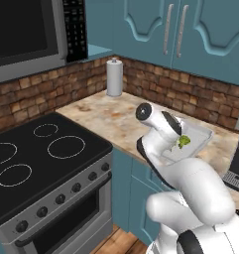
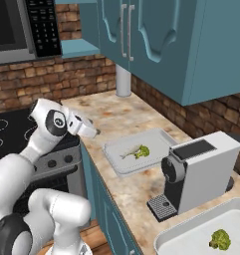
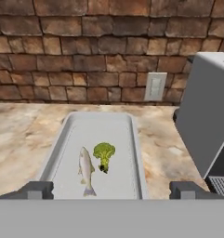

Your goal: Place one broccoli and one fish in each tupperware on the nearby counter, to pack two identical lunches.

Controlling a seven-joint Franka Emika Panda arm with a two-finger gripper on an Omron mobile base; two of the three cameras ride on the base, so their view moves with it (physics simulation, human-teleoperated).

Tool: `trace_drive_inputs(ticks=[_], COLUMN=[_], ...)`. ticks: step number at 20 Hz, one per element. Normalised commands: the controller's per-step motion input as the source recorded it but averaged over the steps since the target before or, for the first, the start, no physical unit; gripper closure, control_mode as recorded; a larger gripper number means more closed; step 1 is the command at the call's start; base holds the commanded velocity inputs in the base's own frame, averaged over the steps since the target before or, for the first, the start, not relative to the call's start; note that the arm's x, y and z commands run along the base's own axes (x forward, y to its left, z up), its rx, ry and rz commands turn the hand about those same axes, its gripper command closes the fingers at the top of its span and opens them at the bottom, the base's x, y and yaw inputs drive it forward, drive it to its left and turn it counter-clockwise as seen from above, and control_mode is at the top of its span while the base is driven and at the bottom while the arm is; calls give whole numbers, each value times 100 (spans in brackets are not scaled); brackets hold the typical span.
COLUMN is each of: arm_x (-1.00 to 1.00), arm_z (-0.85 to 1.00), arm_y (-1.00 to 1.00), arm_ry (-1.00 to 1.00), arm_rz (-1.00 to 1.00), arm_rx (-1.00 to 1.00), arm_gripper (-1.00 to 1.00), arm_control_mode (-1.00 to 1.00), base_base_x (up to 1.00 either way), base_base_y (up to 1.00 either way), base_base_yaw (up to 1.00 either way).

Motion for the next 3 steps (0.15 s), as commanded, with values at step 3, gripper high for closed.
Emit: trace_drive_inputs(ticks=[3], arm_x=[0], arm_z=[0], arm_y=[0], arm_ry=[0], arm_rz=[0], arm_rx=[0], arm_gripper=[-100], arm_control_mode=[-100], base_base_x=[0], base_base_y=[0], base_base_yaw=[0])
